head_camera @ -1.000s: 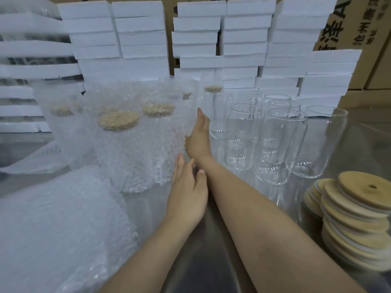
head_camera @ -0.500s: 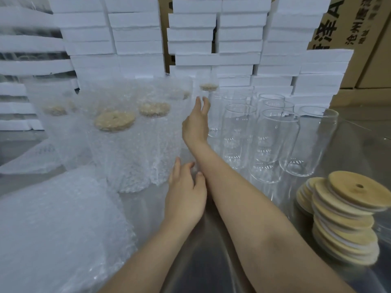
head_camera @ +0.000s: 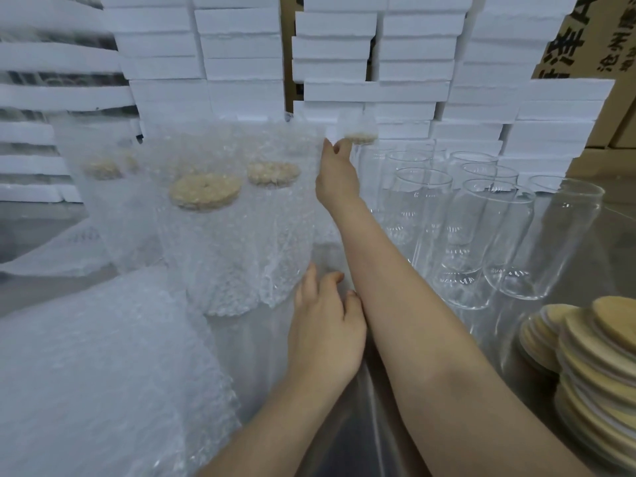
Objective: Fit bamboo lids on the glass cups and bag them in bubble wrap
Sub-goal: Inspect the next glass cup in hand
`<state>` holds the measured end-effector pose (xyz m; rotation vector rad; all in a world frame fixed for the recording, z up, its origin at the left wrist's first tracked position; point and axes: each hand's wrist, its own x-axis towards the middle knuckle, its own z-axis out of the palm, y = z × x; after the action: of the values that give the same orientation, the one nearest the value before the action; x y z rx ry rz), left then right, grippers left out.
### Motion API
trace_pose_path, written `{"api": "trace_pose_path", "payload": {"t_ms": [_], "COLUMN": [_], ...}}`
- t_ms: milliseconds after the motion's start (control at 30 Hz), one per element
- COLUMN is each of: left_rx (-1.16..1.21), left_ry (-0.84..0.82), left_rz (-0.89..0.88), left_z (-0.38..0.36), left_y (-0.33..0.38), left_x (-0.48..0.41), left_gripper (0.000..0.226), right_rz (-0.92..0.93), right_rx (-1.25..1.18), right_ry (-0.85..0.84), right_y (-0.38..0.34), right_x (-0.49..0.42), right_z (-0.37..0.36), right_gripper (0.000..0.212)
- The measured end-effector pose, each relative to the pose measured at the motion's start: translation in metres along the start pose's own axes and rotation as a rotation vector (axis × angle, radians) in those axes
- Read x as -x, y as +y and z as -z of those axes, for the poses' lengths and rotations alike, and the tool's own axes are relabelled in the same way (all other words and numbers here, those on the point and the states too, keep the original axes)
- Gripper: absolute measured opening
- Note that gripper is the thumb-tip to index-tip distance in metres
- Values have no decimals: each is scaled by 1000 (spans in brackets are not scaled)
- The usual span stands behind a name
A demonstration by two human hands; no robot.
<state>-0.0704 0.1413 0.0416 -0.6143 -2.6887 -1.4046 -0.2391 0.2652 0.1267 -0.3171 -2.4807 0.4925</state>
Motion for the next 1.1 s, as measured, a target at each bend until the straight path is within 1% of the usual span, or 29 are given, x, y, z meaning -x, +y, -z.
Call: {"api": "trace_pose_path", "payload": {"t_ms": [67,167,267,400,533,633,767,833,1033,1100], "left_rx": [-2,-26,-39,-47,-62,-53,-44,-24,167,218], "left_ry": [3,5,-2,-3,-10,-7,-27,-43,7,21], "left_rz": [-8,-14,-18,-34,-47,-56,-82,-99,-126,-137], "left_z": [0,0,0,1,0,1,3,4,9,10], "left_y": [0,0,-1,-2,-4,-4,-3,-2,8,10], "left_x": [1,1,1,0,-1,-1,-2,-1,6,11], "left_gripper": [37,35,35,34,35,35,40,44,43,52], "right_rz": [0,-20,-31,-39,49,128,185,200,265,334], "right_rx": [-13,-39,-125,-310,-387,-454,-490,-498,-490,-459], "right_ry": [14,15,17,59,175,258,431,480,488,514], "right_y": [0,0,0,-2,-13,-22,-36,-39,-50,-55], "right_x": [-1,-4,-5,-3,-1,2,12,23,103,139], "right_z": [1,4,5,11,24,34,53,62,82,86], "right_gripper": [50,43,45,55,65,65,71,72,71,69]}}
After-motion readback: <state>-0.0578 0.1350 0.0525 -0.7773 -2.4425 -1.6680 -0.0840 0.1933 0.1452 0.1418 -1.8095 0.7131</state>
